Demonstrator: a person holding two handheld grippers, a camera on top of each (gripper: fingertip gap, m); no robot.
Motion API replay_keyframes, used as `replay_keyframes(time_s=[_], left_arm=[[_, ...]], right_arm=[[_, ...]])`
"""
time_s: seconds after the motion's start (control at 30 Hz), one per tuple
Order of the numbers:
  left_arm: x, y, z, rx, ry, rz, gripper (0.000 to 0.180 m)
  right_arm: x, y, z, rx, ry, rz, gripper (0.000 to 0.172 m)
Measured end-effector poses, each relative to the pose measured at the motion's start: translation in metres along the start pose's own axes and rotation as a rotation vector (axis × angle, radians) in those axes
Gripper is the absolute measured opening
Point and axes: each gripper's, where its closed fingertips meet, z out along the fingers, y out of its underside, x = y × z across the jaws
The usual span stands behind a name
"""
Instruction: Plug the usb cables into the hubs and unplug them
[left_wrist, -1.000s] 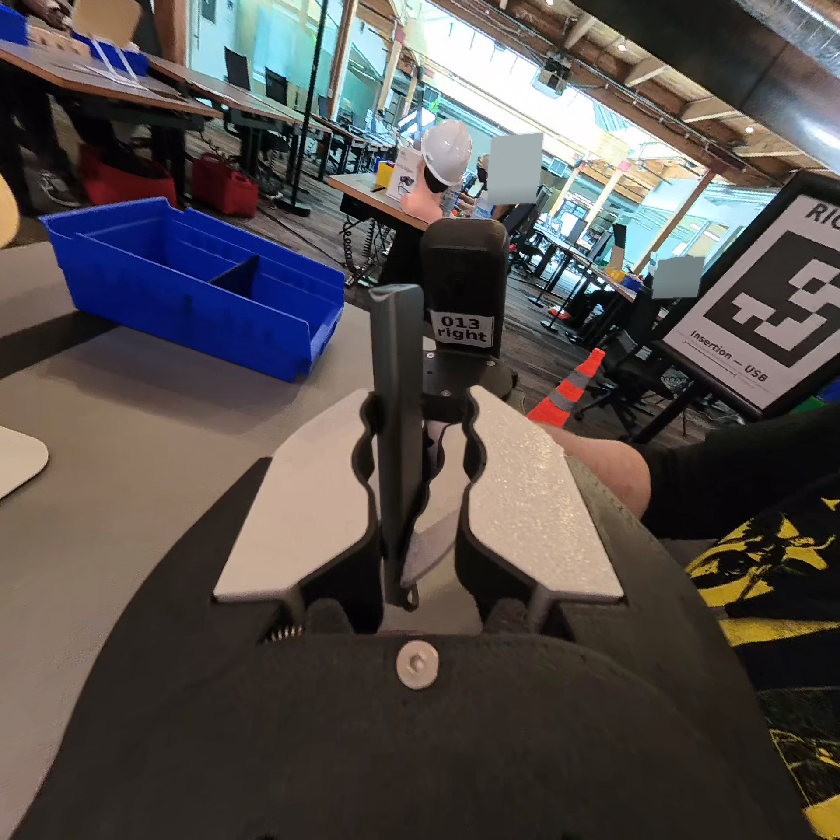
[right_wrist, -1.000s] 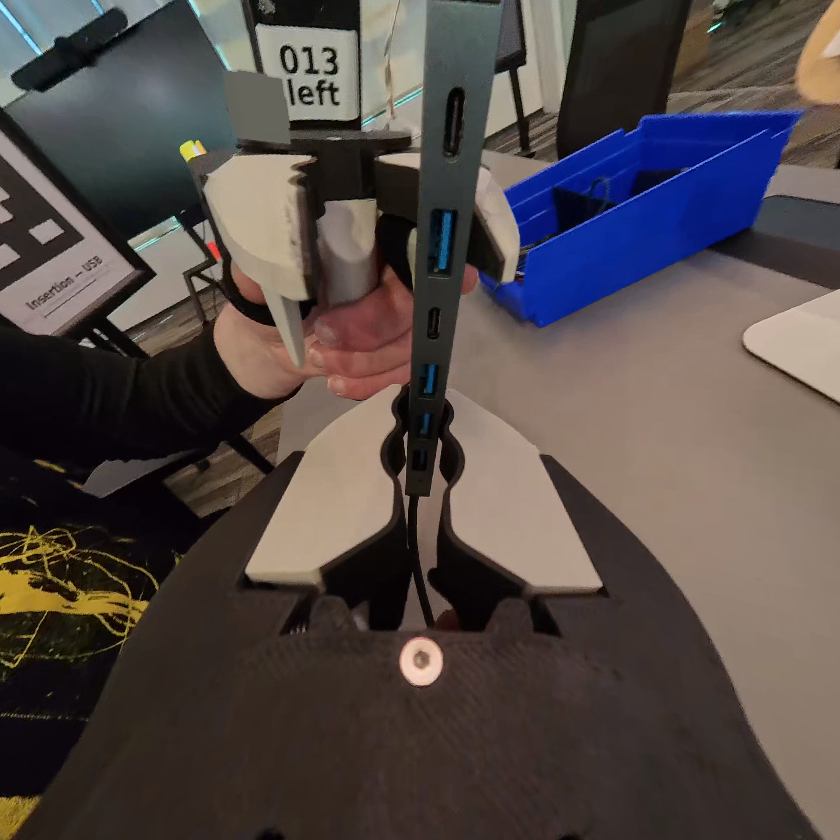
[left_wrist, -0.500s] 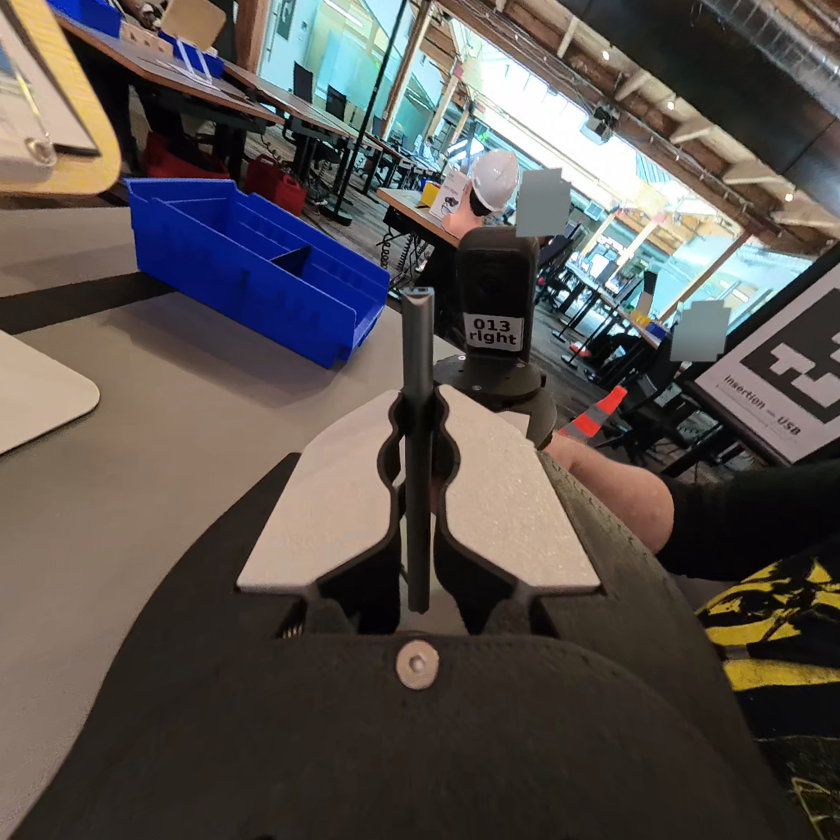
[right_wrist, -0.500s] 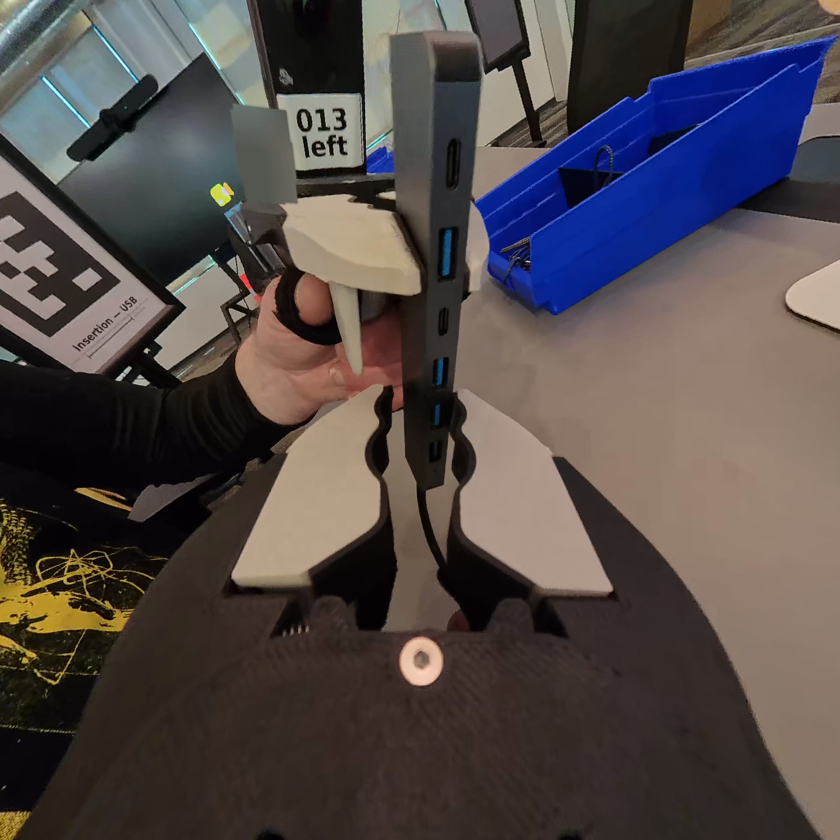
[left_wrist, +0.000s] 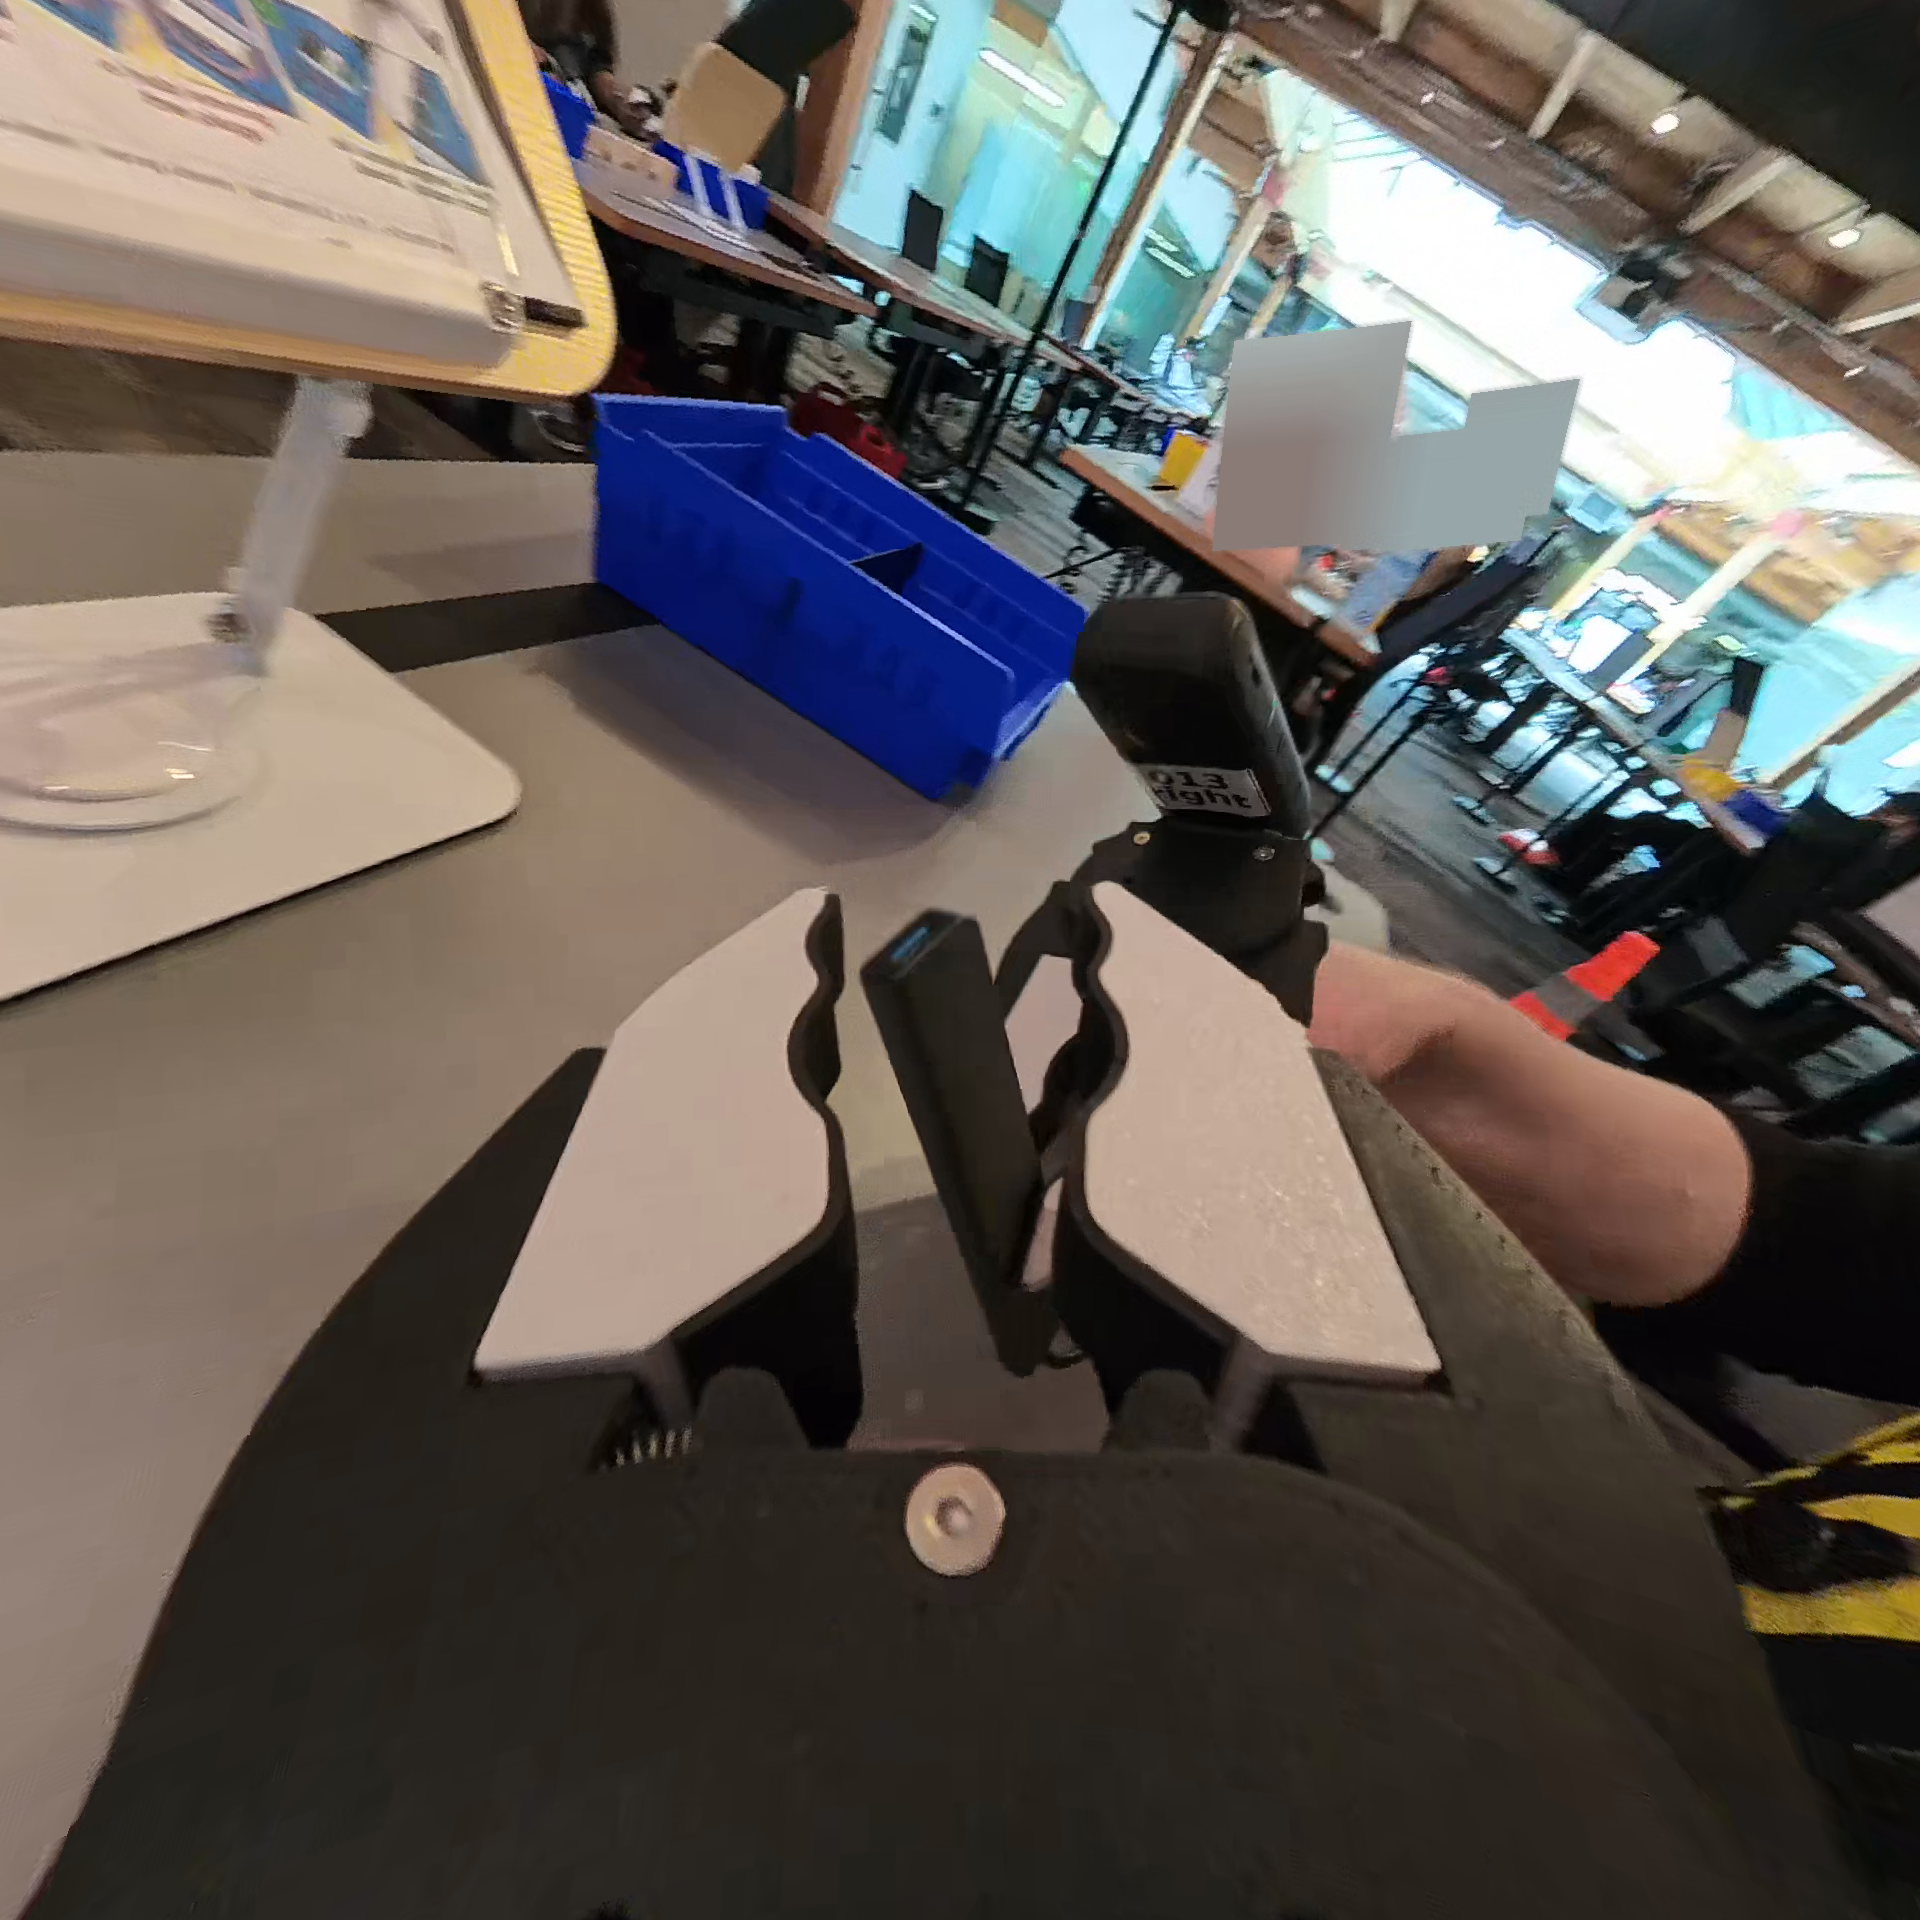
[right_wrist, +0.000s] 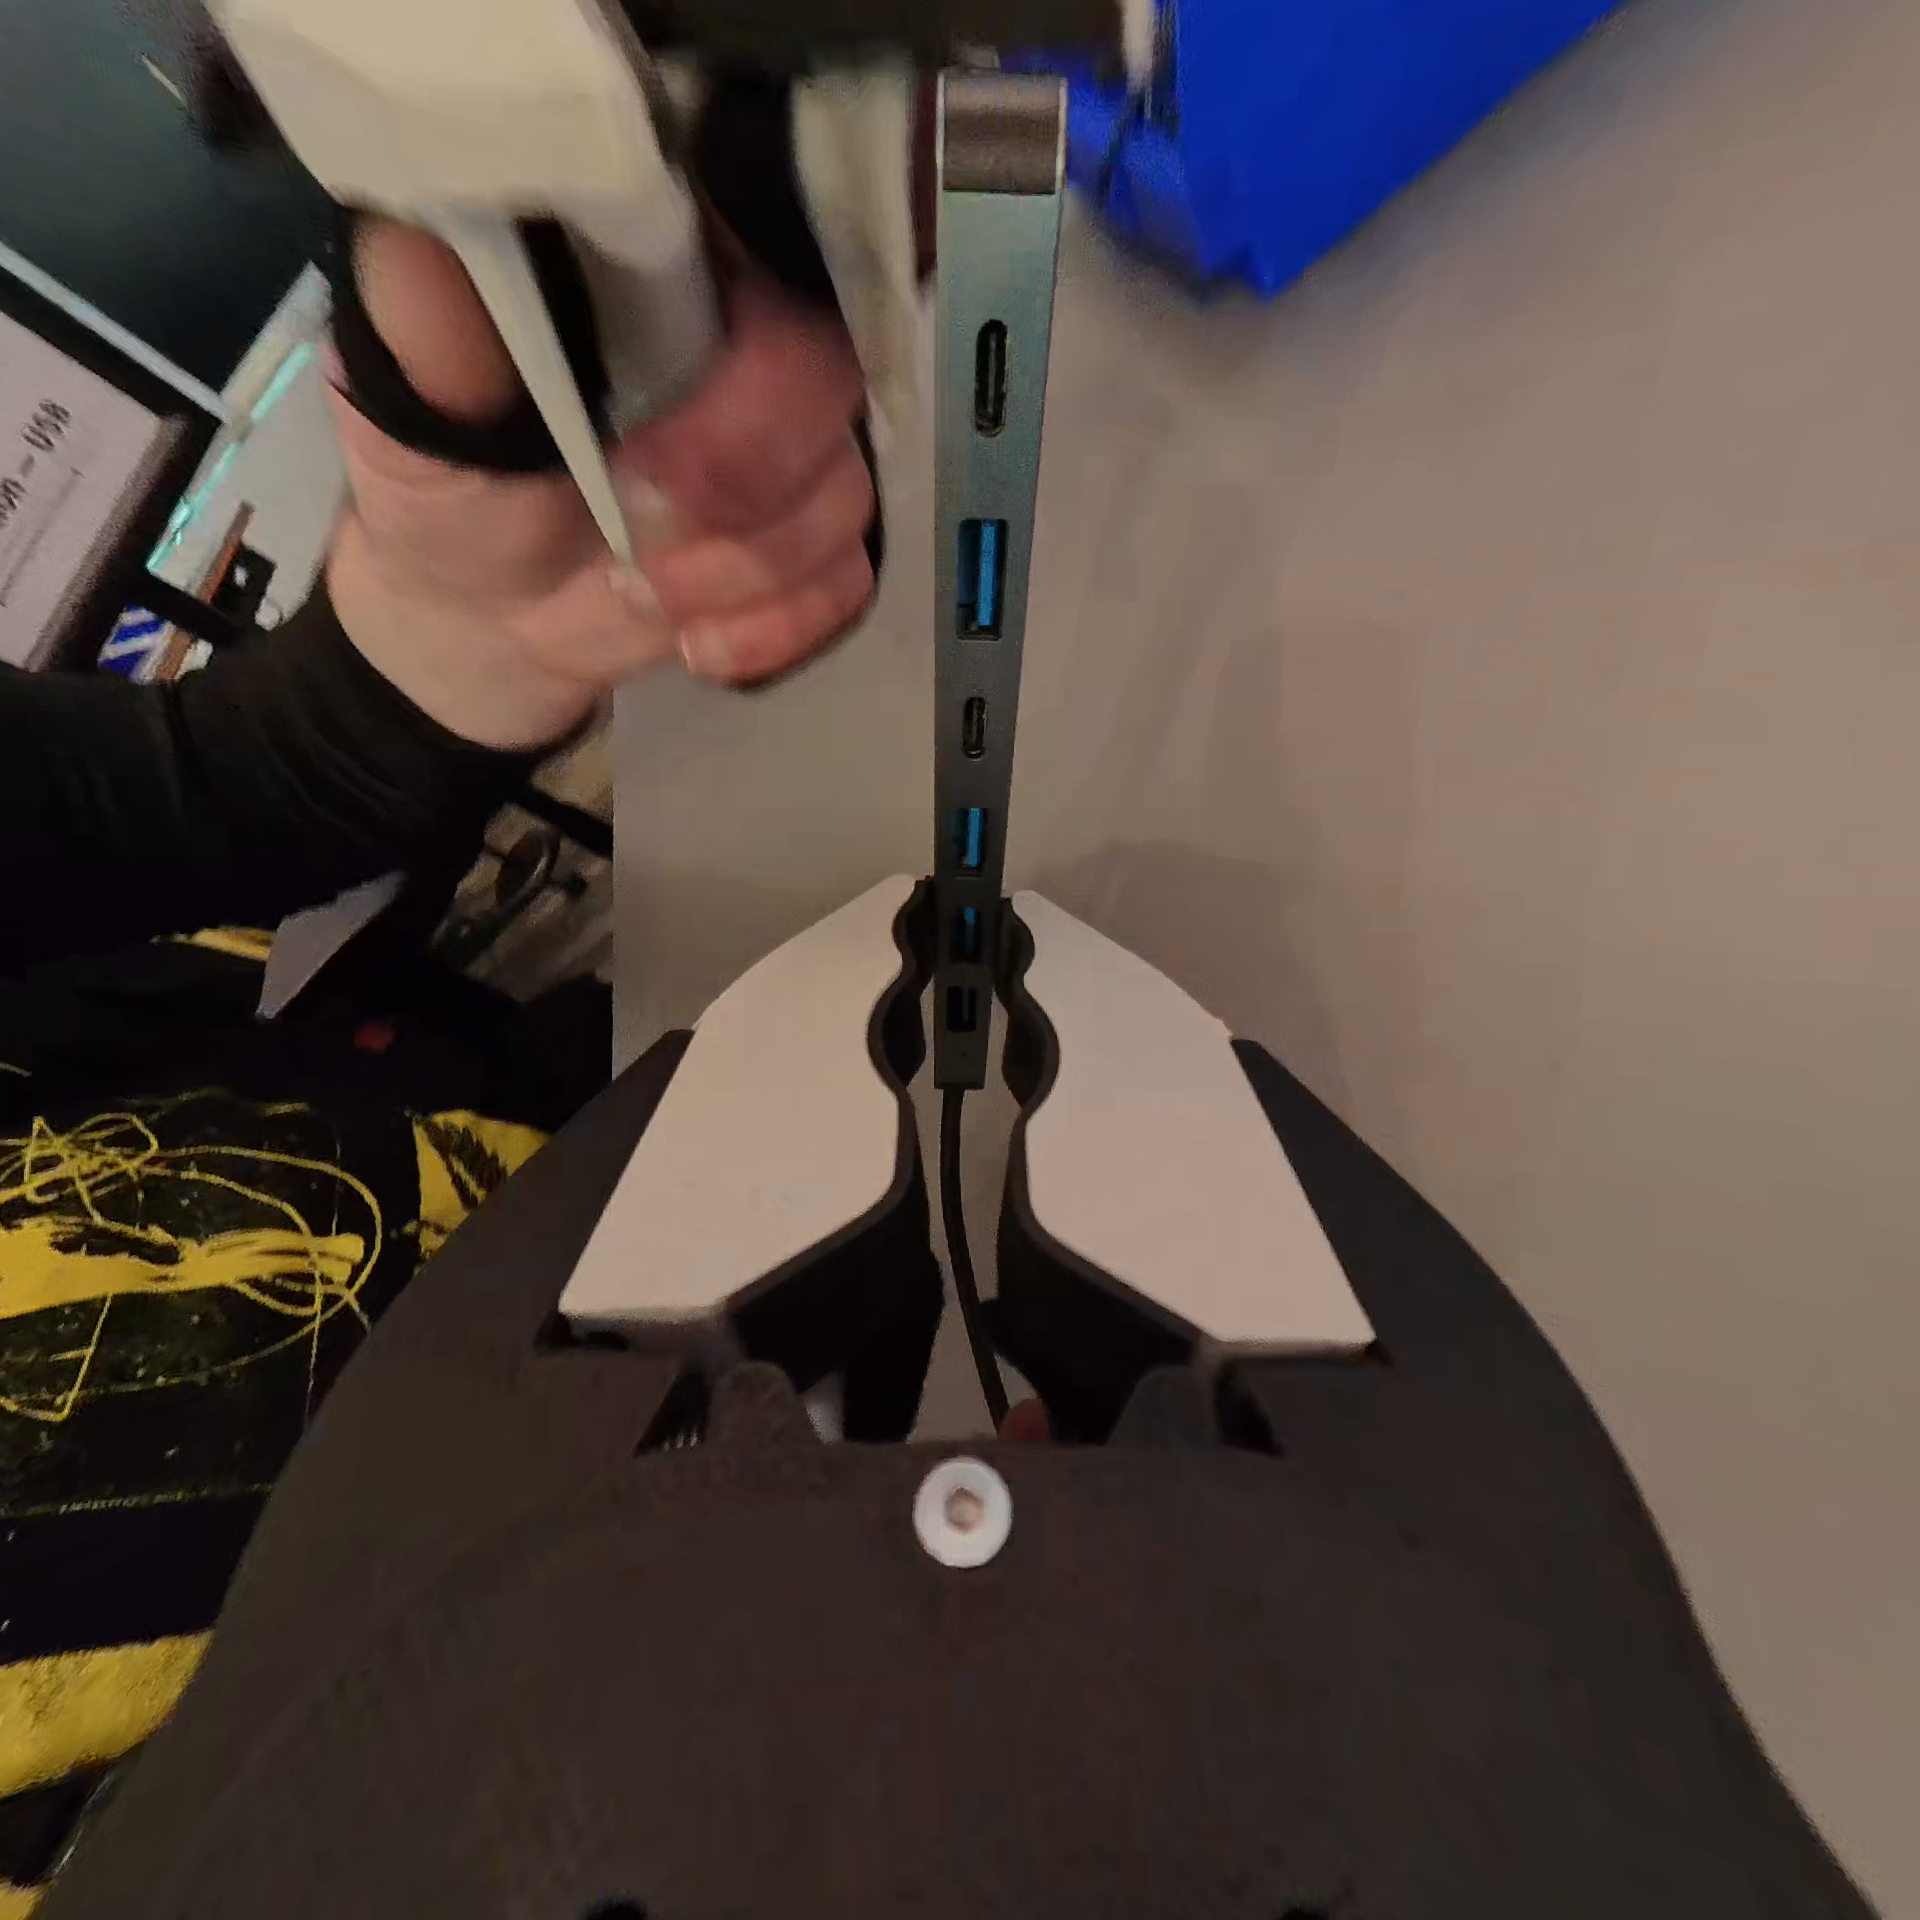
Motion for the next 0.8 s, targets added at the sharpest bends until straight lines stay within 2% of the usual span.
replay_keyframes(time_s=[0.1, 0.23, 0.37, 0.43, 0.53, 0.63, 0.8], left_arm=[[-0.012, 0.004, -0.020, -0.028, -0.076, 0.062, 0.041], [-0.044, 0.006, -0.060, -0.082, -0.281, 0.199, 0.041], [-0.099, -0.007, -0.124, -0.177, -0.554, 0.327, 0.040], [-0.129, -0.016, -0.159, -0.250, -0.680, 0.379, 0.038], [-0.173, -0.024, -0.205, -0.391, -0.825, 0.448, 0.036], [-0.208, -0.011, -0.229, -0.555, -0.856, 0.437, 0.035], [-0.242, 0.027, -0.236, -0.784, -0.785, 0.382, 0.032]], right_arm=[[0.009, 0.025, 0.014, -0.131, -0.009, 0.048, 0.010], [0.023, 0.048, 0.026, -0.243, 0.012, 0.096, 0.011], [0.031, 0.051, 0.027, -0.268, 0.032, 0.125, 0.017], [0.041, 0.056, 0.027, -0.296, 0.091, 0.115, 0.020], [0.042, 0.056, 0.028, -0.293, 0.094, 0.106, 0.019], [0.043, 0.054, 0.026, -0.303, 0.130, 0.079, 0.027], [0.045, 0.046, 0.020, -0.287, 0.181, 0.034, 0.034]])
